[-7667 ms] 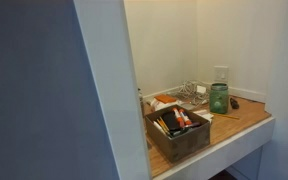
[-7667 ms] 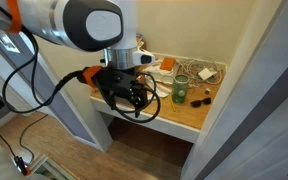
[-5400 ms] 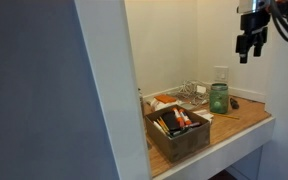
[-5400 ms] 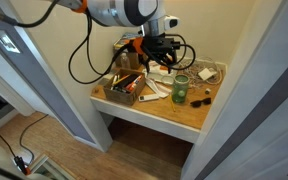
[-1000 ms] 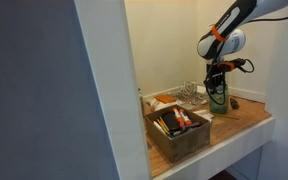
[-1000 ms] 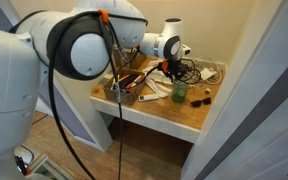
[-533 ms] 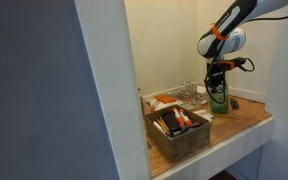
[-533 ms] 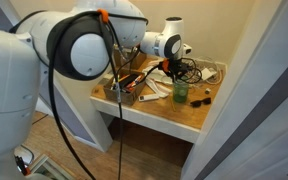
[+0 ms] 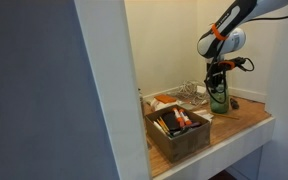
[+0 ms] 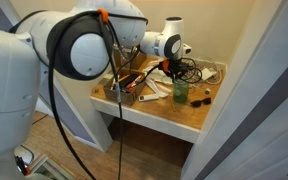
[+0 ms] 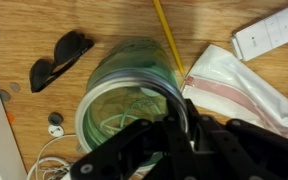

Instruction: Move the glass jar to the top left

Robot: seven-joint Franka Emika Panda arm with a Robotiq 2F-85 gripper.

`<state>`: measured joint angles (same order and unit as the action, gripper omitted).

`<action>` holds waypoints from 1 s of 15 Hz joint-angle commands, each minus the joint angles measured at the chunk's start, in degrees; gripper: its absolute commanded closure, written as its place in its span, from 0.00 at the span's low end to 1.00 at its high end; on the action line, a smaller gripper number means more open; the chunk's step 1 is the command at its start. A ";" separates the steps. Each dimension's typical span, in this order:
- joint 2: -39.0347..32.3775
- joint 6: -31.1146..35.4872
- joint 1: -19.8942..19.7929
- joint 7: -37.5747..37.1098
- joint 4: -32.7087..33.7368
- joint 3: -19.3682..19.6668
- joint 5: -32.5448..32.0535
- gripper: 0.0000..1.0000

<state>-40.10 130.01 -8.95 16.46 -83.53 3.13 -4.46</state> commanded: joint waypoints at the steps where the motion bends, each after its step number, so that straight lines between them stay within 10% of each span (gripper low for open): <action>1: 2.85 -2.30 -0.28 2.76 0.44 -0.87 -0.75 0.97; 15: 5.61 -5.84 -1.59 17.60 9.50 -9.45 7.70 0.97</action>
<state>-34.04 124.63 -9.02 29.56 -77.57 -3.27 -1.06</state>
